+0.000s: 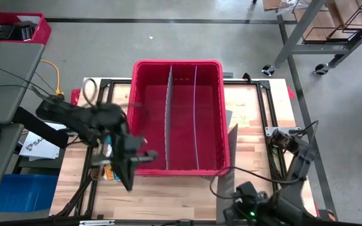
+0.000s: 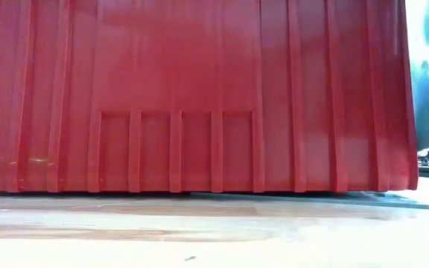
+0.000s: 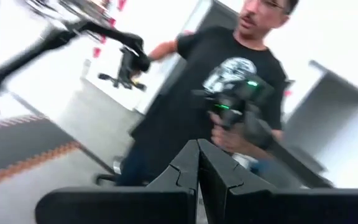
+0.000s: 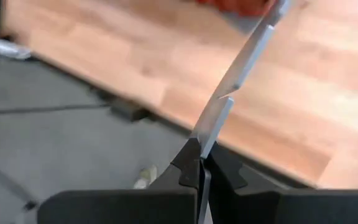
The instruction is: Sort Items/Unsort Items
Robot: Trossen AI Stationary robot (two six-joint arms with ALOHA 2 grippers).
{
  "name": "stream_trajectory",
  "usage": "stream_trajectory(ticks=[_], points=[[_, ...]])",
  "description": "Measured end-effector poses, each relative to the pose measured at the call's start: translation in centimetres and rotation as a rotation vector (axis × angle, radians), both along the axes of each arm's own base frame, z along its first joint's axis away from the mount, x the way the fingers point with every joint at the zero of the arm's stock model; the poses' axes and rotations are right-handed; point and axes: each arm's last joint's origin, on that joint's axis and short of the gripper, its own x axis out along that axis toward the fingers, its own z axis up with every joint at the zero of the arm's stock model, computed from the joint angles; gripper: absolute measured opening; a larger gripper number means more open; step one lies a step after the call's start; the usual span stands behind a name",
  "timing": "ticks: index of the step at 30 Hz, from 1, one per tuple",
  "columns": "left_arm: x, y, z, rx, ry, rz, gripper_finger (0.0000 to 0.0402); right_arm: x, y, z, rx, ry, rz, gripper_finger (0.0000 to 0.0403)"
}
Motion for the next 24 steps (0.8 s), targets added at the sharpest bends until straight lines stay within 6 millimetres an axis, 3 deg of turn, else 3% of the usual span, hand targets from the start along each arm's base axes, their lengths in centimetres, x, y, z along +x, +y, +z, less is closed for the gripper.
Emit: stream_trajectory(ticks=[4,12,17,24], points=[[-2.3,2.1,1.2,0.029,-0.044,0.095,0.0,-0.5,-2.1,-1.2,-0.033,0.091,-0.023,0.0],[-5.1,4.4,1.8,0.109,-0.089,0.25,0.0,-4.5,-10.6,0.0,-0.026,0.131,-0.098,0.0],[-4.6,5.4,0.8,0.241,-0.09,0.488,0.0,-6.5,-15.3,0.4,-0.075,0.042,-0.156,0.0],[-1.5,7.5,-1.2,0.459,-0.029,0.928,0.0002,-8.3,-20.1,1.5,-0.136,-0.038,-0.106,0.0]])
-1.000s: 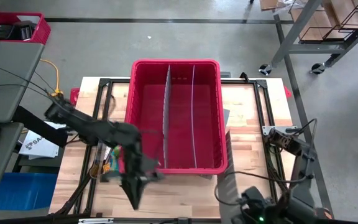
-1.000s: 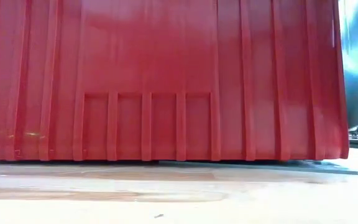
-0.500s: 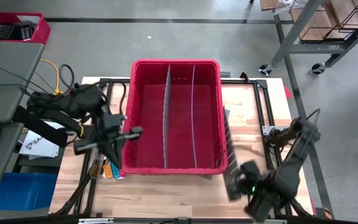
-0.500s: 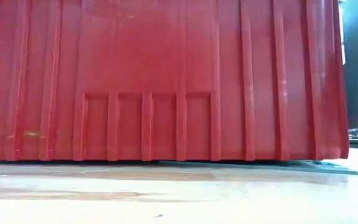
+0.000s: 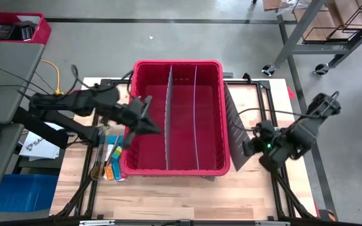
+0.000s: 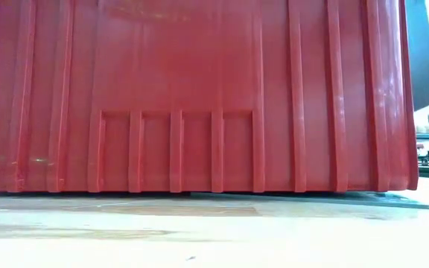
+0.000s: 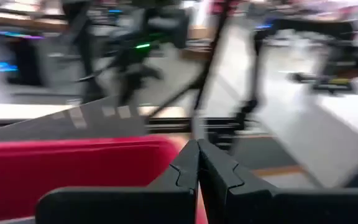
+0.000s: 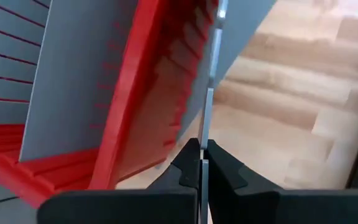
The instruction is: Sort Items/Unsort Items
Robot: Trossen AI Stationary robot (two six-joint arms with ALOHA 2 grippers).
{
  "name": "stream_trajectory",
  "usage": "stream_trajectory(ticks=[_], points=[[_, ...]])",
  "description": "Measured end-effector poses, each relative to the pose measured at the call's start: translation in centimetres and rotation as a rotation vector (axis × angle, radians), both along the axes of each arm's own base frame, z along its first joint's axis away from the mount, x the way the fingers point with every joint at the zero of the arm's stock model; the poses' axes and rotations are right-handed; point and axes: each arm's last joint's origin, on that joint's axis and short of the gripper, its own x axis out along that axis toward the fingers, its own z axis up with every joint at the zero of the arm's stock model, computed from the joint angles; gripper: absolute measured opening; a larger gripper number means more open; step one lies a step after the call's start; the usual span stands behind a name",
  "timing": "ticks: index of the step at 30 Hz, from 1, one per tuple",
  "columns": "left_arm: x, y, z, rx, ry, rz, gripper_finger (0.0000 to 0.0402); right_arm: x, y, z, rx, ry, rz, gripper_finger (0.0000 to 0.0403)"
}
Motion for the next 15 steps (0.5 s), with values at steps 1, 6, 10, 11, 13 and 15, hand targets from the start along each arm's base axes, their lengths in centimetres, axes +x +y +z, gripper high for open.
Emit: stream_trajectory(ticks=[1,6,10,11,13,15], points=[[0.5,0.3,-0.3,0.006,0.013,0.04,0.0004,-0.3,-0.6,0.1,-0.006,-0.002,0.009,0.0],[2.8,1.5,-1.9,0.006,0.083,0.187,0.0025,-1.5,-3.3,0.7,-0.102,-0.068,0.027,0.0],[3.4,2.3,-2.4,0.014,0.097,0.269,0.005,-3.1,-6.6,1.9,-0.219,-0.138,0.001,0.0],[3.4,2.5,-2.3,0.016,0.094,0.283,0.0057,-3.7,-7.4,2.4,-0.247,-0.152,-0.005,0.0],[3.2,2.9,-2.2,0.022,0.087,0.31,0.007,-4.9,-8.9,3.2,-0.31,-0.176,-0.03,0.0],[2.8,3.2,-1.8,0.024,0.075,0.327,0.0081,-6.2,-10.3,4.2,-0.367,-0.195,-0.077,0.0]])
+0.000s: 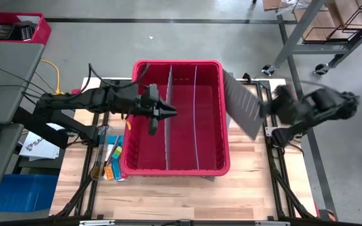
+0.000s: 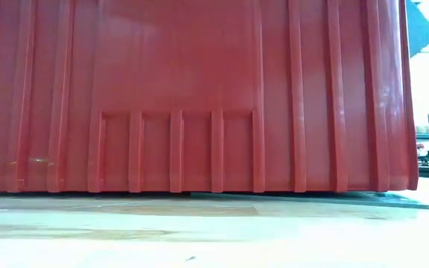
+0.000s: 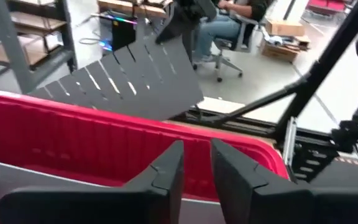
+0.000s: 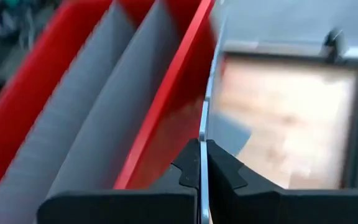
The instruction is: Sort Items/Unsort Items
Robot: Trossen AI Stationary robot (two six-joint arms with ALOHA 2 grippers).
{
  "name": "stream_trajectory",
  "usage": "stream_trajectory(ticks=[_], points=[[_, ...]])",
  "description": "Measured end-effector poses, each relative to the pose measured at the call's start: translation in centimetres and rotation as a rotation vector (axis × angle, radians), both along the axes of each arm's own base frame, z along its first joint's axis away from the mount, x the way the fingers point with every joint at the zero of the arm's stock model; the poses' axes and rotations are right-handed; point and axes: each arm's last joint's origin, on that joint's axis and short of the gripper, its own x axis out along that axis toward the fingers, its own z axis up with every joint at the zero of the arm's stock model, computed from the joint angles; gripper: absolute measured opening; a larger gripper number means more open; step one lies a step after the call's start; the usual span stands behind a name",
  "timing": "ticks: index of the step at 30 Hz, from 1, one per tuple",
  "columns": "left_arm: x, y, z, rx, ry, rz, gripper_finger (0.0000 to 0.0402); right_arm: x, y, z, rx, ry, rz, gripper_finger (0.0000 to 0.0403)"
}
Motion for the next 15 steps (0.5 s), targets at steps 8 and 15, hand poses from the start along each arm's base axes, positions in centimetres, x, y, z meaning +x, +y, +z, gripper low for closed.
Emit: stream_trajectory(ticks=[8,15], points=[[-1.8,0.4,0.7,0.053,0.011,0.009,0.0099,-2.9,-2.1,5.3,-0.146,-0.043,-0.056,0.0],[-1.9,1.6,0.6,0.123,0.031,0.125,0.01,-3.2,-2.5,10.8,-0.301,-0.082,-0.042,0.0]])
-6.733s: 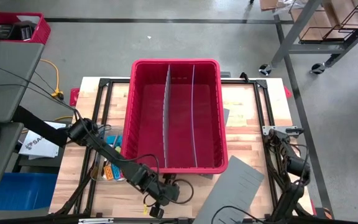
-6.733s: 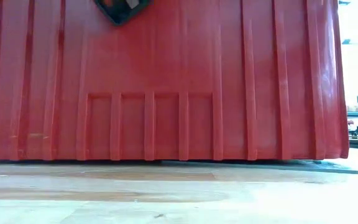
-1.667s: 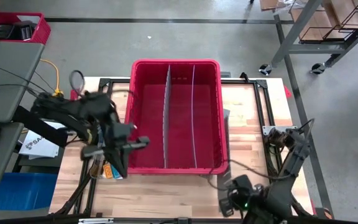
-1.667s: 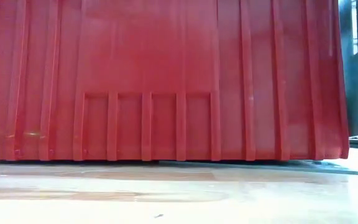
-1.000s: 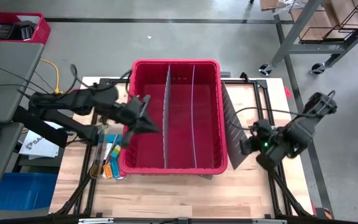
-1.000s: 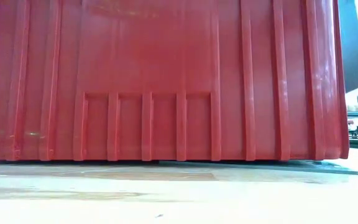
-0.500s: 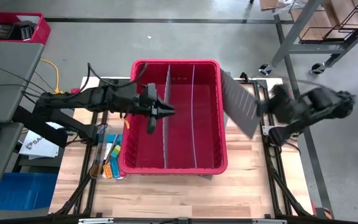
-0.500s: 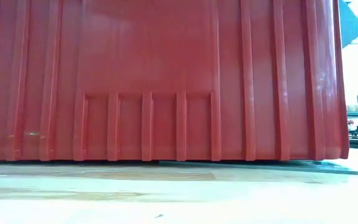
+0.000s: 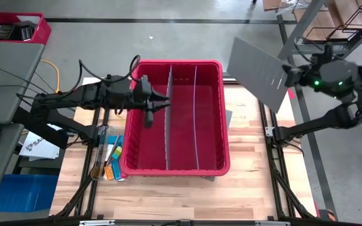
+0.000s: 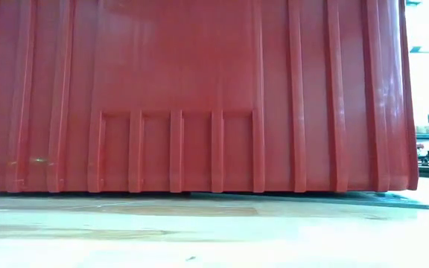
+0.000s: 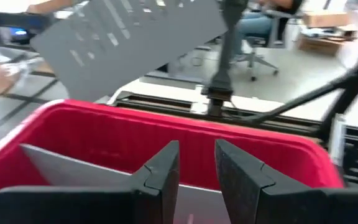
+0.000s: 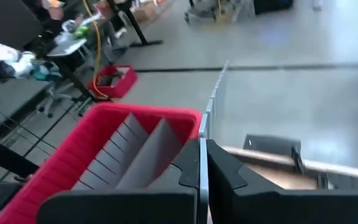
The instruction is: Sort Items/Unsort Items
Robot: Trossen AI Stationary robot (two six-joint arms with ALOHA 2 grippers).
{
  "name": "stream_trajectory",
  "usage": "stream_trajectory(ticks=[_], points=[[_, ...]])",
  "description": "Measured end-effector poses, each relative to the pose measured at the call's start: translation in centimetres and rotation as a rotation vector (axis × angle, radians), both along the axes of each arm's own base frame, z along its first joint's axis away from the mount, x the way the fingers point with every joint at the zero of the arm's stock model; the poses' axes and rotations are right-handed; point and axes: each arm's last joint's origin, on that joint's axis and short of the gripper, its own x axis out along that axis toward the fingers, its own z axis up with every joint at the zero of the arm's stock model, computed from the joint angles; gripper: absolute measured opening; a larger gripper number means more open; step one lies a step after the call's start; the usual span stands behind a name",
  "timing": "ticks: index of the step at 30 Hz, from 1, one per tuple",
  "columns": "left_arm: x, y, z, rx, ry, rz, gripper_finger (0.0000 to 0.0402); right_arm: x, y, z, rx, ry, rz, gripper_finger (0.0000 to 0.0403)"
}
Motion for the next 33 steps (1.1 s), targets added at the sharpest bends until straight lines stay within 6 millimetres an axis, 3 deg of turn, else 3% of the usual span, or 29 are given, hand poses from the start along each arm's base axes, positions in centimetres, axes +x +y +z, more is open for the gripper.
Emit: stream_trajectory(ticks=[8,16,26,30,33], points=[[-0.6,3.9,0.2,-0.03,-0.028,0.19,0.01,2.6,0.1,5.1,-0.112,-0.067,0.139,0.0],[-2.2,6.0,2.7,-0.161,-0.219,0.088,0.0128,5.4,1.1,7.5,-0.172,-0.277,0.366,0.0],[-5.9,4.5,6.6,-0.377,-0.373,-0.244,0.0188,6.8,3.7,9.6,-0.223,-0.437,0.544,0.0],[-9.1,3.4,7.9,-0.359,-0.429,-0.242,0.0193,6.6,4.4,10.0,-0.232,-0.469,0.536,0.0],[-10.7,3.0,7.7,-0.355,-0.412,-0.155,0.0194,7.1,5.1,10.3,-0.248,-0.494,0.552,0.0]])
